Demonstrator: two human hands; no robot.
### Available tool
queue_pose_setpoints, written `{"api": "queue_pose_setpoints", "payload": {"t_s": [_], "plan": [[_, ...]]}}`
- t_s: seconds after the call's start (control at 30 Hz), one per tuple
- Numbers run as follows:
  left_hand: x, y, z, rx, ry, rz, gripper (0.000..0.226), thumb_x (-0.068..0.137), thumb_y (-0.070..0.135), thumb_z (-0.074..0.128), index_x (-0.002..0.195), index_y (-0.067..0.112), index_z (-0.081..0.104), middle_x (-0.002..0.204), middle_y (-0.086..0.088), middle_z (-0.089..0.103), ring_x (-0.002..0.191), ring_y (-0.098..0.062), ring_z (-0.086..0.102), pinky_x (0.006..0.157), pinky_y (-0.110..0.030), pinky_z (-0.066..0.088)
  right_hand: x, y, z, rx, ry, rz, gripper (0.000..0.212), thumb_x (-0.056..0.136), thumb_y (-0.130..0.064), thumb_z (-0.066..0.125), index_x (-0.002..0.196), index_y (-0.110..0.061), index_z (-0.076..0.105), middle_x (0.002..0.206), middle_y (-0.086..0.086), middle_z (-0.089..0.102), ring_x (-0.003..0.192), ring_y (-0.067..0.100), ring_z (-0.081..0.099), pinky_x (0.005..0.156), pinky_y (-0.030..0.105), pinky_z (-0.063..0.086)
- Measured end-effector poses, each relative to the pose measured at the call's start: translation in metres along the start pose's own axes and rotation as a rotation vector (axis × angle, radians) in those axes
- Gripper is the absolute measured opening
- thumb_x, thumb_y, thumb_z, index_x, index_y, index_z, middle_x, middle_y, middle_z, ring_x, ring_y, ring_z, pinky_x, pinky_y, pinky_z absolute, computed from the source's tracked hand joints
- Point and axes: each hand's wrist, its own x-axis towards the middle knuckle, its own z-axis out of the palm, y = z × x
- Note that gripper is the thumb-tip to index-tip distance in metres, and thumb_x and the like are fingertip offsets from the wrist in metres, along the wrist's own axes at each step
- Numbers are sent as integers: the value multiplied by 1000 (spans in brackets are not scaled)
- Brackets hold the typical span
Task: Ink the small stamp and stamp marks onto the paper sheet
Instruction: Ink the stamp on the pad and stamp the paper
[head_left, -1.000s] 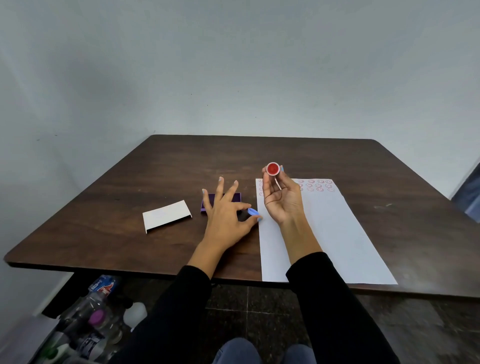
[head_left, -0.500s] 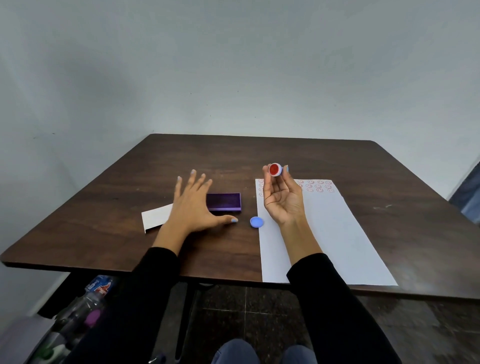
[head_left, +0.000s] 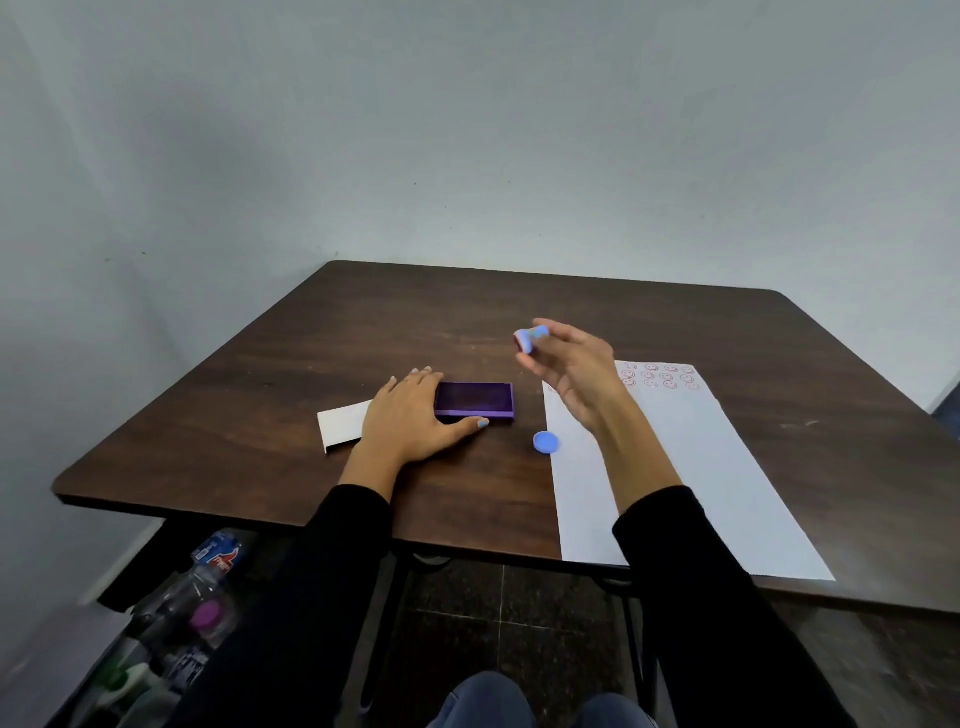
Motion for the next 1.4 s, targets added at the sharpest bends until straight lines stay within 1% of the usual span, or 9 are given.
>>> {"api": "queue_pose_setpoints", "payload": {"t_s": [0.13,0.27,0.57,0.77,0.87,0.97,1.13,1.27,1.4], "plan": [[-1,0,0,-17,9,-3,86,74,69,54,138,13,39,148,-8,41,140,-21,32,116,-42,22,0,18,26,-751,48,-183,30,72,-10,77,101,-7,68,87,10,73,82,19,70,77,29,57],[-1,-2,0,-35,17,3,81,75,67,56,135,15,43,146,-8,43,139,-22,34,114,-43,25,-2,41,38,-1053,84,-204,24,69,-22,79,92,-19,71,90,3,75,90,18,68,81,34,54],[1,-3,0,-60,-5,8,76,74,68,55,134,22,45,146,-8,43,139,-23,34,114,-45,25,-5,48,44,-1141,94,-222,21,71,-19,79,90,-14,72,89,7,74,85,20,67,70,27,52],[0,-3,-1,-64,-2,13,73,74,68,55,131,23,48,144,-7,46,138,-24,36,113,-46,28,-1,43,51,-1174,111,-159,17,69,-19,82,75,-15,66,85,10,72,81,21,66,65,27,49],[0,-3,-1,-63,0,17,73,74,68,55,130,23,49,143,-6,47,137,-23,36,112,-46,28,-1,44,54,-1180,120,-143,14,72,-17,79,79,-13,67,88,11,72,81,21,65,63,25,49],[0,-3,-1,-66,-1,22,71,75,67,56,130,23,49,143,-7,48,138,-22,36,112,-46,28,-2,46,55,-1187,132,-134,15,75,-17,76,86,-12,68,90,9,71,70,15,60,51,17,38],[0,-3,-1,-67,-11,12,72,74,67,56,131,23,48,144,-7,46,138,-24,36,112,-46,28,0,46,57,-1201,169,-118,18,73,-22,79,81,-13,66,84,7,69,50,3,48,43,16,30],[0,-3,-1,-61,-14,13,72,75,66,56,131,21,48,144,-6,46,138,-23,36,112,-46,28,0,49,58,-1214,160,-132,18,74,-18,77,89,-11,68,95,11,70,81,19,62,61,24,45],[0,-2,-2,-68,-4,15,74,74,68,55,130,21,49,142,-6,49,137,-24,37,111,-46,29,2,50,57,-1214,198,-118,23,72,-22,79,88,-10,68,93,10,69,81,20,60,62,26,43]]}}
